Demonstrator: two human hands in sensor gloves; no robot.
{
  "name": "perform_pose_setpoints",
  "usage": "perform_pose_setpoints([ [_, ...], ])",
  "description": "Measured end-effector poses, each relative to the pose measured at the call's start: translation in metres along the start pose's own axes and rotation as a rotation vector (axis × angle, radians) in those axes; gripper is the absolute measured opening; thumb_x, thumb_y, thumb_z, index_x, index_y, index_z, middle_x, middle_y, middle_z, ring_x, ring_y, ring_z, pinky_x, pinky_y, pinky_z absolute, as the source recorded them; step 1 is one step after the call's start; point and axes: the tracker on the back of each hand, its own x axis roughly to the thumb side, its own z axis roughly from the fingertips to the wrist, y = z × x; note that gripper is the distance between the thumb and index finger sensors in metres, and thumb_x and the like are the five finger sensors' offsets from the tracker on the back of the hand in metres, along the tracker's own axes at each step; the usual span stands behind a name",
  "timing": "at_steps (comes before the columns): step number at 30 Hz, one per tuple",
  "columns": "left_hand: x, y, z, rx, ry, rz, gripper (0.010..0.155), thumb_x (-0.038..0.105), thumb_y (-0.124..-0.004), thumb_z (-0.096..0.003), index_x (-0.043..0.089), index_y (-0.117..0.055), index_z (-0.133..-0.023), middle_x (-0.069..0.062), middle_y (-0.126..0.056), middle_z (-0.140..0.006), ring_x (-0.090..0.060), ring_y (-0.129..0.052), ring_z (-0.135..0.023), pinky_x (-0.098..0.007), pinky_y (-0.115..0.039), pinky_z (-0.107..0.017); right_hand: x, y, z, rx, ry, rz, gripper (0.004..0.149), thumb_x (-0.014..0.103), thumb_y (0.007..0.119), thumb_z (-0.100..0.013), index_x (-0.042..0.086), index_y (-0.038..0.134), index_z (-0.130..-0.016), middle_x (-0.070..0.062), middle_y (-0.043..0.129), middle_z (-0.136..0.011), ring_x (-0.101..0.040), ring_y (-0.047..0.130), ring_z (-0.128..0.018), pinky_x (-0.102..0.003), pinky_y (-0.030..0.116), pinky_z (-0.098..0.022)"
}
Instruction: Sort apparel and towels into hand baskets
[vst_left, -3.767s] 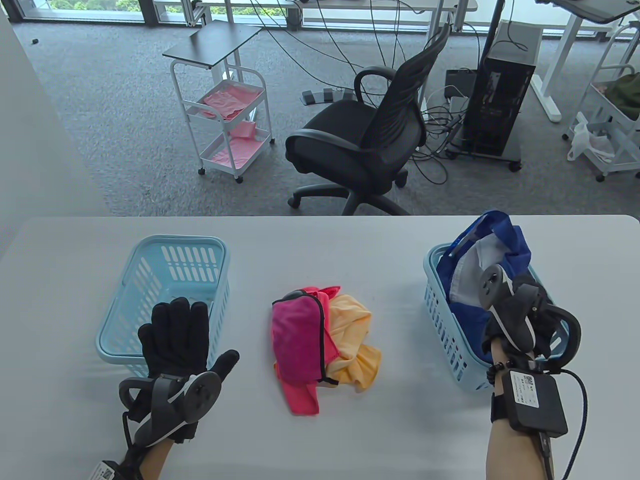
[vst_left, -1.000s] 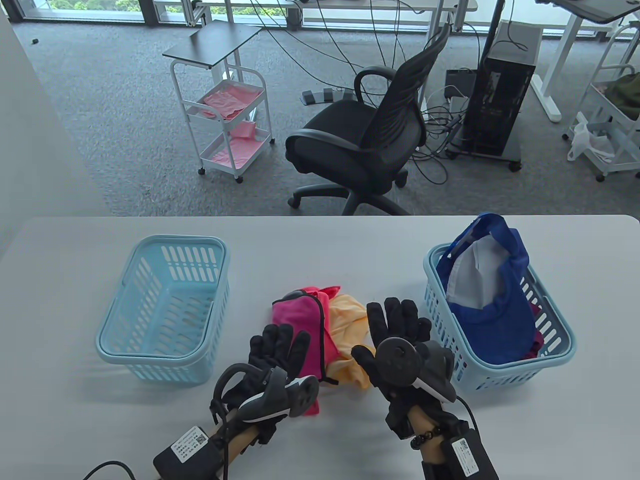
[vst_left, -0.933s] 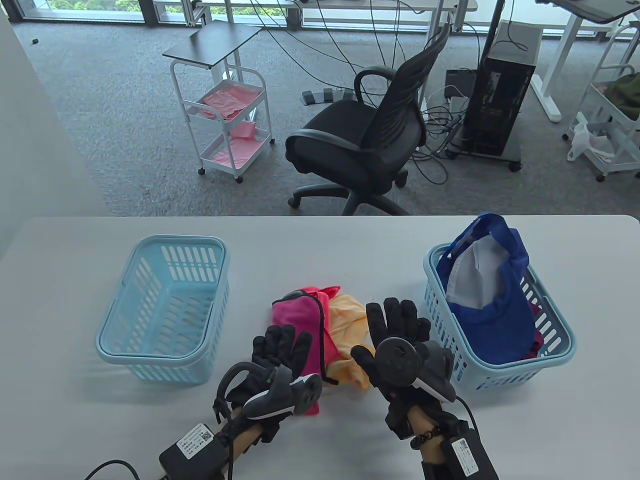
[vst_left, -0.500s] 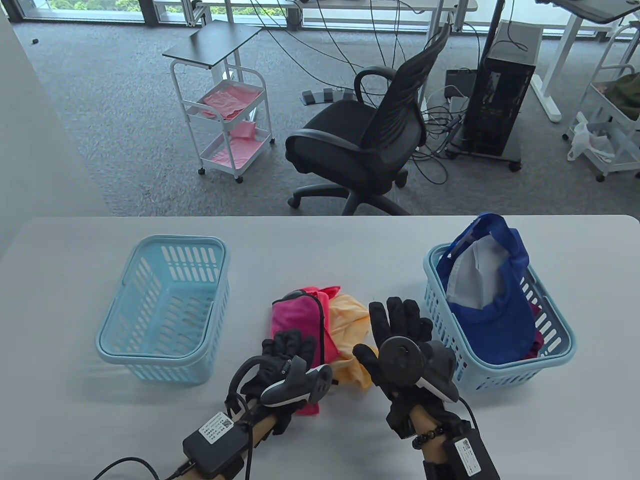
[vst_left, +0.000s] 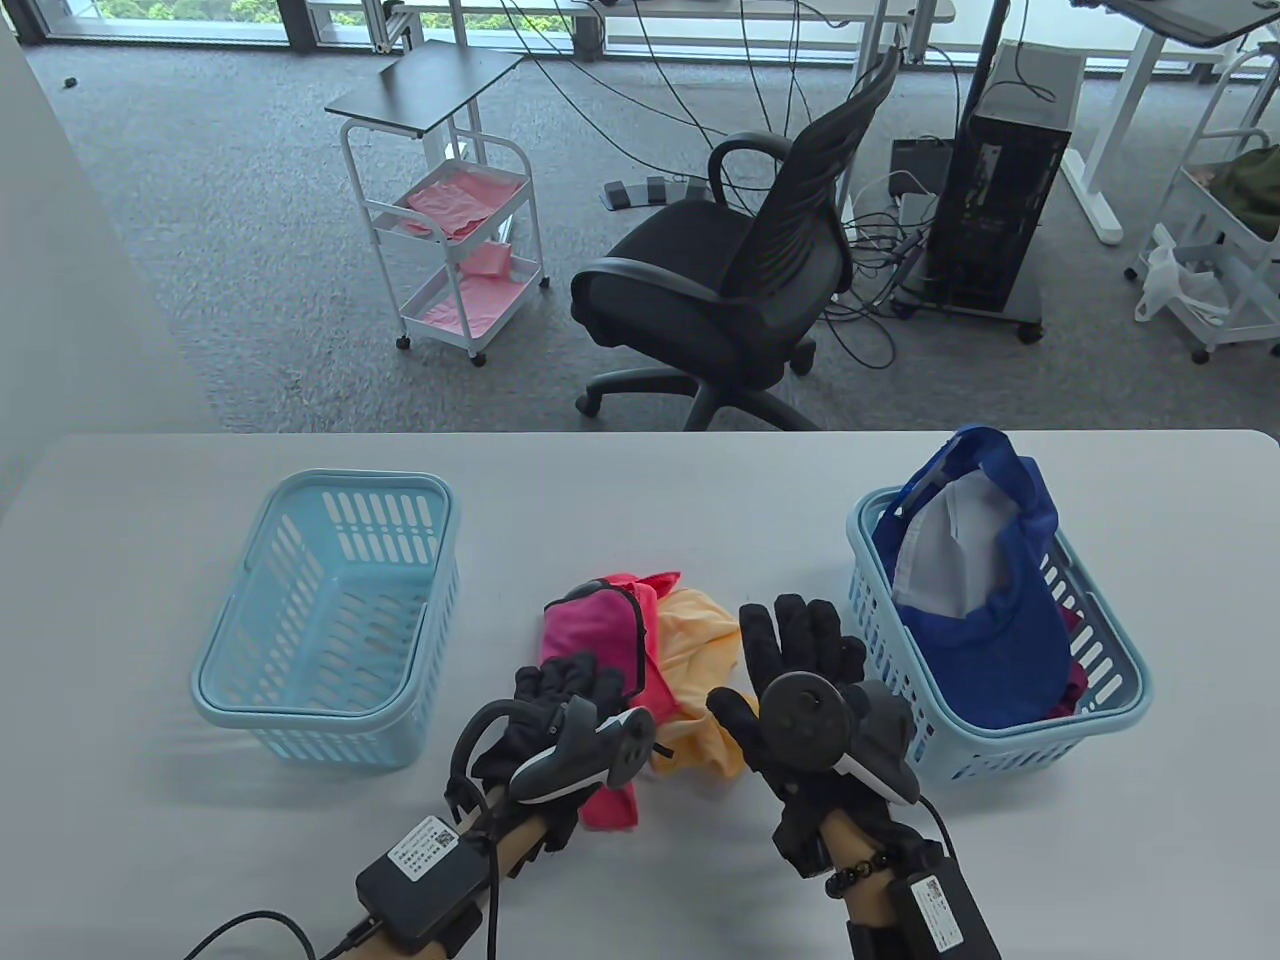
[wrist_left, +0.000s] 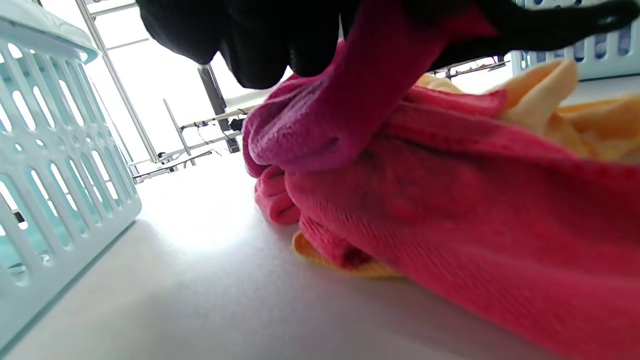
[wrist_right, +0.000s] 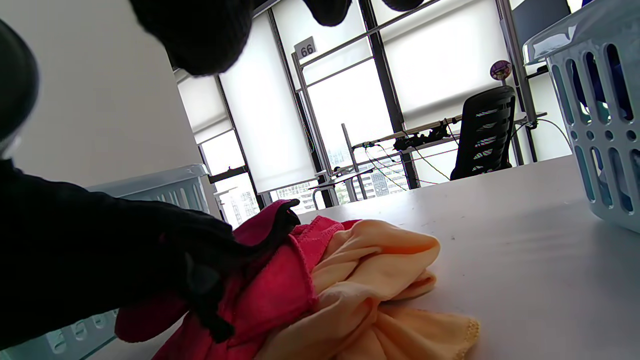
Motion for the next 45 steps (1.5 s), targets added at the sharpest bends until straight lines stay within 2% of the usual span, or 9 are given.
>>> perform_pose_setpoints([
  [11,-0.052,0.061,0.009,0.075,0.11,0.189,0.053,0.043,-0.052,-0.0621,0.023,-0.057,-0.111,-0.011,-0.061,-0.116,-0.037,-0.077,-0.105,-0.054,-0.065,-0.077,0.0,0.0,0.0,0.005,0.001,-0.006,0.081,0.045,0.073,-0.055,0.002,0.035,-0.112,-0.037,0.024,-0.112,-0.064,0.023,-0.099,-0.08,0.029,-0.067],
  [20,-0.095,0.099,0.01,0.123,0.19,0.37,0.05,0.041,-0.056,-0.0618,0.022,-0.063,-0.108,-0.011,-0.072,-0.111,-0.033,-0.088,-0.099,-0.051,-0.073,-0.074,-0.001,0.001,0.0,0.01,0.003,-0.009,0.081,0.045,0.073,-0.055,0.002,0.035,-0.112,-0.037,0.024,-0.112,-0.064,0.024,-0.099,-0.081,0.03,-0.067],
  [26,-0.116,0.133,0.014,0.192,0.23,0.397,0.05,0.04,-0.056,-0.0616,0.022,-0.064,-0.107,-0.011,-0.075,-0.109,-0.032,-0.09,-0.097,-0.049,-0.076,-0.073,-0.001,0.001,0.0,0.013,0.005,-0.011,0.081,0.045,0.073,-0.055,0.002,0.035,-0.112,-0.036,0.024,-0.112,-0.065,0.024,-0.099,-0.081,0.03,-0.067],
  [30,-0.131,0.162,0.023,0.26,0.255,0.376,0.05,0.04,-0.056,-0.0617,0.021,-0.064,-0.107,-0.011,-0.076,-0.109,-0.032,-0.091,-0.097,-0.049,-0.076,-0.074,-0.001,0.001,0.0,0.017,0.006,-0.009,0.081,0.045,0.073,-0.055,0.002,0.035,-0.112,-0.037,0.024,-0.112,-0.065,0.025,-0.099,-0.081,0.03,-0.067],
  [33,-0.144,0.176,0.03,0.302,0.288,0.36,0.05,0.04,-0.056,-0.0618,0.022,-0.063,-0.107,-0.01,-0.075,-0.109,-0.031,-0.09,-0.097,-0.049,-0.075,-0.074,0.0,0.0,0.0,0.015,0.005,-0.007,0.081,0.045,0.073,-0.055,0.002,0.035,-0.112,-0.036,0.024,-0.112,-0.065,0.025,-0.099,-0.081,0.03,-0.067],
  [41,-0.193,0.192,0.049,0.39,0.446,0.356,0.05,0.04,-0.055,-0.0622,0.021,-0.062,-0.108,-0.01,-0.074,-0.11,-0.032,-0.089,-0.098,-0.05,-0.075,-0.074,0.0,0.002,0.0,0.017,0.002,-0.007,0.081,0.045,0.073,-0.055,0.002,0.035,-0.112,-0.037,0.024,-0.112,-0.064,0.025,-0.099,-0.081,0.03,-0.067],
  [45,-0.216,0.187,0.052,0.376,0.53,0.321,0.05,0.04,-0.055,-0.0623,0.021,-0.062,-0.108,-0.01,-0.073,-0.11,-0.032,-0.089,-0.098,-0.05,-0.074,-0.074,0.0,0.002,-0.001,0.019,0.003,-0.006,0.081,0.045,0.073,-0.055,0.002,0.035,-0.112,-0.036,0.024,-0.112,-0.064,0.025,-0.099,-0.081,0.03,-0.067],
])
